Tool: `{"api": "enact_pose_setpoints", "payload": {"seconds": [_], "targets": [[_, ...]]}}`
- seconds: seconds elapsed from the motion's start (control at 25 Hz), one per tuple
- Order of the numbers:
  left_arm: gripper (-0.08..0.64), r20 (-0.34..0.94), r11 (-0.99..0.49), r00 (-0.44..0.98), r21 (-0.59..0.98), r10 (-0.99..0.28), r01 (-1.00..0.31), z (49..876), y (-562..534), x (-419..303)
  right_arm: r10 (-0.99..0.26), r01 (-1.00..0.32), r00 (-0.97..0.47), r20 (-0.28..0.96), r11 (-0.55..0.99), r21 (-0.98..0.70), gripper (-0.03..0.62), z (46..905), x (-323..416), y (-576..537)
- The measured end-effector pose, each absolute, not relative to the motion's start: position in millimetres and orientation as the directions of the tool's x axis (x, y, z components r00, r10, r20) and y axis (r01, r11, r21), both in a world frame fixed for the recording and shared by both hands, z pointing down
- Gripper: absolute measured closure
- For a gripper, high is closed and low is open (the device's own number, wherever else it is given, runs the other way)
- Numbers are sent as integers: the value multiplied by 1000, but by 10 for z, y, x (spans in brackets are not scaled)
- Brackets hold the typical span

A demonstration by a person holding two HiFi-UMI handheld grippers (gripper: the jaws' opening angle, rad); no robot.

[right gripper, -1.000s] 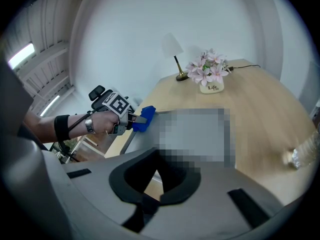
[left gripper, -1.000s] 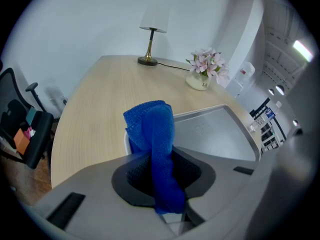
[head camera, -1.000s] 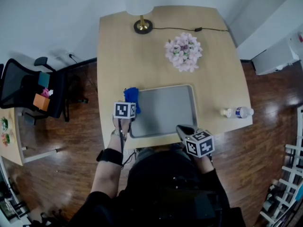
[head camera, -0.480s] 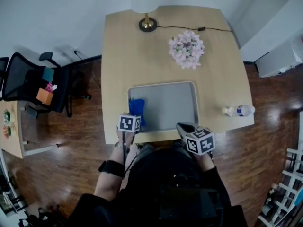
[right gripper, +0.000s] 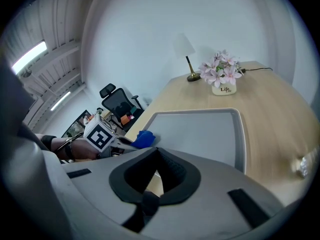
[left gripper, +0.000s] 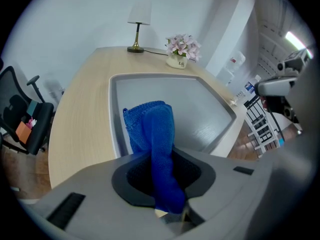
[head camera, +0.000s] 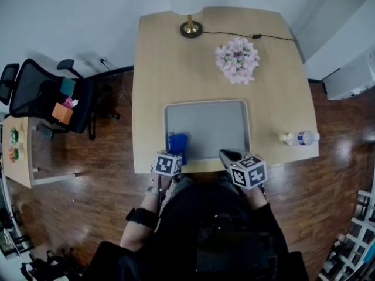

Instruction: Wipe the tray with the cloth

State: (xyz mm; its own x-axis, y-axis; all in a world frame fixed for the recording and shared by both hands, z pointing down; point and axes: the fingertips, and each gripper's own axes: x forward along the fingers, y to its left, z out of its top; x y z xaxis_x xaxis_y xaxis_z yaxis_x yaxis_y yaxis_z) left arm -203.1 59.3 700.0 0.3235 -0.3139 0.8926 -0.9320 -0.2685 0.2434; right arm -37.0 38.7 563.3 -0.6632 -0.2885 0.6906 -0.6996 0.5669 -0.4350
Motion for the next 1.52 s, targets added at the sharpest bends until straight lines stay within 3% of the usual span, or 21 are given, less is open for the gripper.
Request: {"api": "enact_pose_setpoints", "payload": {"seconds": [0.44,1.16,1.52], "targets": [[466,882,-266,322,237,-345,-934,6843,499,-2057,-330,-721,-658,677,534,-441,594,5573,-268,251],[466,850,-262,304,205,-430,-943,6672,-1177,-1926,-331,-759,-629,703,459,-463,594,5705,4,7],[466,866,-212,299,231,-400,-950,6863,-1279,-1924,-326,-765,-622,712,445,-465,594,5740,72,-27]]}}
